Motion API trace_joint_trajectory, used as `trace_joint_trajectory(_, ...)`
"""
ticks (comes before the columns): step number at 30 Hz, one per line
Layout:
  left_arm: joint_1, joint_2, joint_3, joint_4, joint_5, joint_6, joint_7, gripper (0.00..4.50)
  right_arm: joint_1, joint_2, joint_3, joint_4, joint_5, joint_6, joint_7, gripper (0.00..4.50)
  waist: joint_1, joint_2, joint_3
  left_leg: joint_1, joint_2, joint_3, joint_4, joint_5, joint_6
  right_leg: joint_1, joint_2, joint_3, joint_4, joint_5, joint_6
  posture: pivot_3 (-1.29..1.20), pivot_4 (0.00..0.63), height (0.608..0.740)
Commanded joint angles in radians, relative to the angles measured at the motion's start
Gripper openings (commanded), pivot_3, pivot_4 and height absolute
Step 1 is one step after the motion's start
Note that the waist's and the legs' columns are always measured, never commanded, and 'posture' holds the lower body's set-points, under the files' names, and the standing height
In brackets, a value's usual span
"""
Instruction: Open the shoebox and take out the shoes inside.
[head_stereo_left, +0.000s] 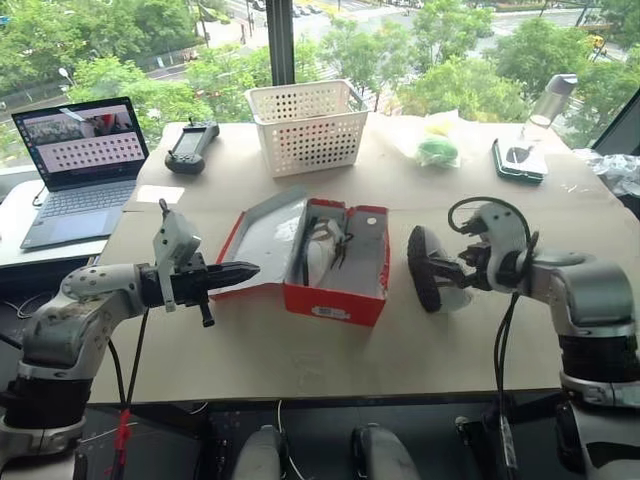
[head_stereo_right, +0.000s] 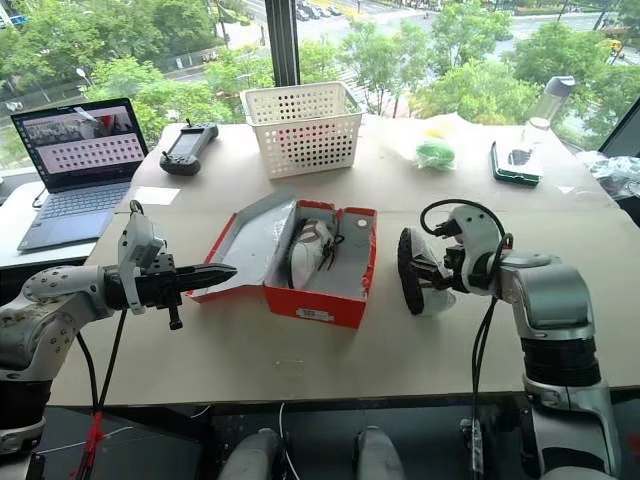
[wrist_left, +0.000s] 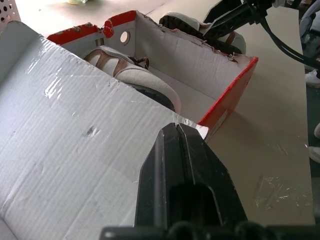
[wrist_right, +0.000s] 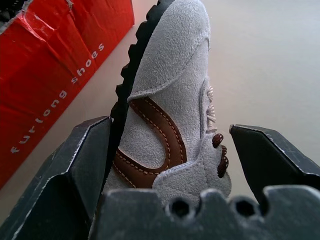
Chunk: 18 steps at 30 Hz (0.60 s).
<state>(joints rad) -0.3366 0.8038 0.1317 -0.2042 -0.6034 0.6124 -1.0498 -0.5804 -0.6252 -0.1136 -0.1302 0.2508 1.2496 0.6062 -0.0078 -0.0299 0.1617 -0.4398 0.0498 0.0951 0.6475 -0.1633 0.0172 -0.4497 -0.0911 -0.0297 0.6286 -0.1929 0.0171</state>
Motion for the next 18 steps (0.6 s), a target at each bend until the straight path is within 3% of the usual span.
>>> trace_joint_trajectory(1,-0.013,0.003,0.009,-0.017,-0.003,-0.015,-0.002,0.00,0.022,0.044,-0.057,0.026,0.058,0.100,-0.015,4.45,0.004,0.000,0.000,0.000,0.000,0.000,0.000,0.000,0.000,0.001,0.000,-0.001,-0.001,0.000,0.000,0.00,0.150,0.733)
trace_joint_trajectory(4,-0.017,0.002,0.008,-0.014,0.000,-0.017,-0.002,0.00,0.028,0.038,-0.048,0.025,0.062,0.096,-0.029,4.45,0.010,0.000,0.000,0.000,0.000,-0.001,0.000,0.000,0.000,0.001,0.000,-0.001,-0.001,0.000,0.000,0.00,0.150,0.733)
trace_joint_trajectory(8,-0.026,-0.002,0.005,-0.007,0.007,-0.020,-0.002,0.00,0.021,0.026,-0.037,0.045,0.053,0.048,-0.046,3.43,0.012,0.000,0.000,0.000,0.000,-0.001,0.000,0.000,0.000,0.002,0.000,-0.002,-0.002,0.000,0.000,0.00,0.150,0.733)
trace_joint_trajectory(13,-0.030,-0.005,0.003,-0.004,0.011,-0.021,-0.001,0.00,0.002,0.018,-0.031,0.028,0.073,0.044,-0.048,1.76,0.014,0.000,0.000,0.000,0.000,-0.003,0.000,0.000,0.000,0.003,-0.001,-0.004,-0.002,0.000,0.000,0.00,0.150,0.733)
trace_joint_trajectory(18,-0.033,-0.008,-0.001,-0.004,0.016,-0.022,-0.001,0.00,-0.020,0.020,-0.041,0.021,0.095,0.046,-0.050,1.76,0.016,0.000,0.000,0.000,0.000,-0.003,0.001,0.000,0.000,0.004,-0.002,-0.006,-0.003,0.000,0.000,0.00,0.150,0.733)
